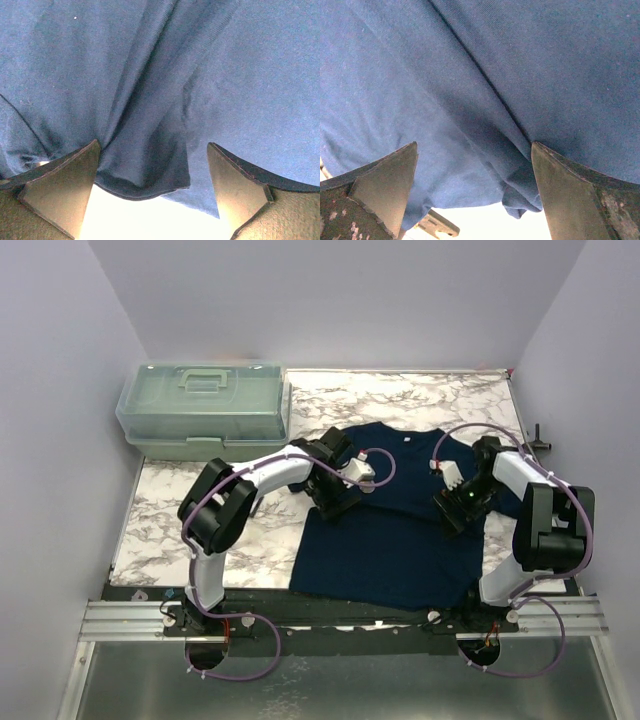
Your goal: Remove the brooch from the garment
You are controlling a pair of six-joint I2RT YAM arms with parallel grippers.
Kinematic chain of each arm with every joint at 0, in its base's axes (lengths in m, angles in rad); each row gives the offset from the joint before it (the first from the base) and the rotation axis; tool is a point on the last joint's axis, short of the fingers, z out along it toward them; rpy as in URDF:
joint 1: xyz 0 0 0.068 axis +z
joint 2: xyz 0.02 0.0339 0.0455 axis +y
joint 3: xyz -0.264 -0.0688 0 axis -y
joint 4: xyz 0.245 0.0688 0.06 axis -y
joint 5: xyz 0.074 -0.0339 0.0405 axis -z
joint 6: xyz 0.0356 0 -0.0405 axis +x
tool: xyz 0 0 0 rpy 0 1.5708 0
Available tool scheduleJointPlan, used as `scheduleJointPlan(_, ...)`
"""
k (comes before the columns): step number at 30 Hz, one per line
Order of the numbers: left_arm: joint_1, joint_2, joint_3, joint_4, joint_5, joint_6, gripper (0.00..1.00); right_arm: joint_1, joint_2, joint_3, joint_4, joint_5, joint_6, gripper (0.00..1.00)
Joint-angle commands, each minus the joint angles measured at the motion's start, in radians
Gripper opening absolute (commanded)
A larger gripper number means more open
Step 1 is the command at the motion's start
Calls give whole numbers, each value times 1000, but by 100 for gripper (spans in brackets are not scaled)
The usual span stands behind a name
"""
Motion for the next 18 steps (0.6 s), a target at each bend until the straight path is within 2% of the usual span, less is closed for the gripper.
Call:
scheduleJointPlan(1,5,-48,-55,-53,21,20,89,-2,-11,-41,-188,2,-72,98)
scheduleJointPlan(5,5,-145,-86,21,48,38,88,-2,-32,38,-262,-75,-120,100)
scheduleJointPlan(11,12,-286,-165,278,84,64,93,-2,26,283,-296,-364,-28,99)
scheduleJointPlan(14,14,-333,-238,441,97,102,93,7,53,354,-201,-476,82,95)
scheduleJointPlan(18,14,-338,-321,675,105,155,92,78,91,382,-1,-497,280,87)
